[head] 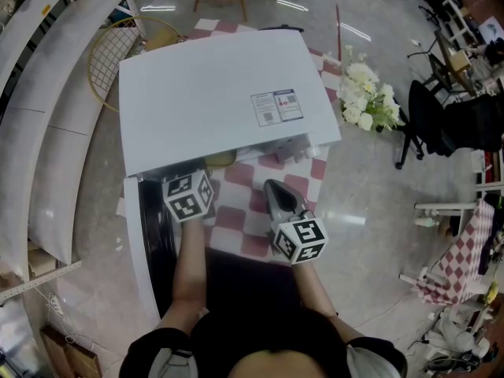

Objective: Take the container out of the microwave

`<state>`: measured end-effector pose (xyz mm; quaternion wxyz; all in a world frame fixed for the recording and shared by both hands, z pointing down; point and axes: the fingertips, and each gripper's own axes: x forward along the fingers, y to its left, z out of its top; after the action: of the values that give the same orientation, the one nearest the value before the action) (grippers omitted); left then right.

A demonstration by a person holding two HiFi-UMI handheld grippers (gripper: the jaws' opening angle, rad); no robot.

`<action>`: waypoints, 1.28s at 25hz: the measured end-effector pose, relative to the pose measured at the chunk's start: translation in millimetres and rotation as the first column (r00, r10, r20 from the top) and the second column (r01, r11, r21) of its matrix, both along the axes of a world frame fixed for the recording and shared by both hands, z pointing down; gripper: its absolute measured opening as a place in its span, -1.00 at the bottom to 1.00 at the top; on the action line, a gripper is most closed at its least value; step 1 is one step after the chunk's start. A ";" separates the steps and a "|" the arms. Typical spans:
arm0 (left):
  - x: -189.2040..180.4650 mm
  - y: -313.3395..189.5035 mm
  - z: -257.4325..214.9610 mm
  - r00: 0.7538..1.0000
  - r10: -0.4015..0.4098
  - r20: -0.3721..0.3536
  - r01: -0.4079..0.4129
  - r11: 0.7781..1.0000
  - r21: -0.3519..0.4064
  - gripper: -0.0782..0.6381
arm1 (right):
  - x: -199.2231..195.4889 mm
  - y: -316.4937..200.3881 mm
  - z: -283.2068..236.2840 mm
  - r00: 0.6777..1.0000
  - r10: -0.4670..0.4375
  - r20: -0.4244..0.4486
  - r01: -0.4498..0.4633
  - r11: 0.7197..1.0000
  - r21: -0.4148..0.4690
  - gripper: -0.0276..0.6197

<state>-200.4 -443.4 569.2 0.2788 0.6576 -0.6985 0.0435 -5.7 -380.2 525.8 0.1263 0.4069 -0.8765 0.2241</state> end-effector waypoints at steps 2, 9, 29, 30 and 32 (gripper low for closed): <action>-0.3 -0.2 -0.4 1.000 0.000 0.001 0.000 1.000 0.002 -0.71 | 0.1 0.2 0.5 1.000 0.001 0.000 -0.001 1.000 0.000 -0.91; 1.1 -0.7 -2.6 1.000 0.005 0.006 -0.005 1.000 0.014 -0.70 | 1.0 0.2 1.8 1.000 0.007 -0.002 -0.007 1.000 0.001 -0.91; 11.7 19.6 -9.2 1.000 0.015 -0.016 -0.015 1.000 0.022 -0.71 | 3.9 12.9 -0.3 1.000 -0.022 0.009 0.022 1.000 -0.008 -0.91; 12.2 21.0 -10.0 1.000 0.013 -0.017 -0.013 1.000 0.024 -0.71 | 4.3 13.9 -0.6 1.000 -0.024 0.010 0.024 1.000 -0.007 -0.91; 13.4 24.5 -11.5 1.000 0.008 -0.018 -0.008 1.000 0.029 -0.71 | 5.8 16.3 -1.2 1.000 -0.028 0.011 0.028 1.000 -0.007 -0.91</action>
<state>-187.0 -418.9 557.7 0.2754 0.6649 -0.6938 0.0286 0.1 -363.8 524.6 0.1262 0.3931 -0.8820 0.2274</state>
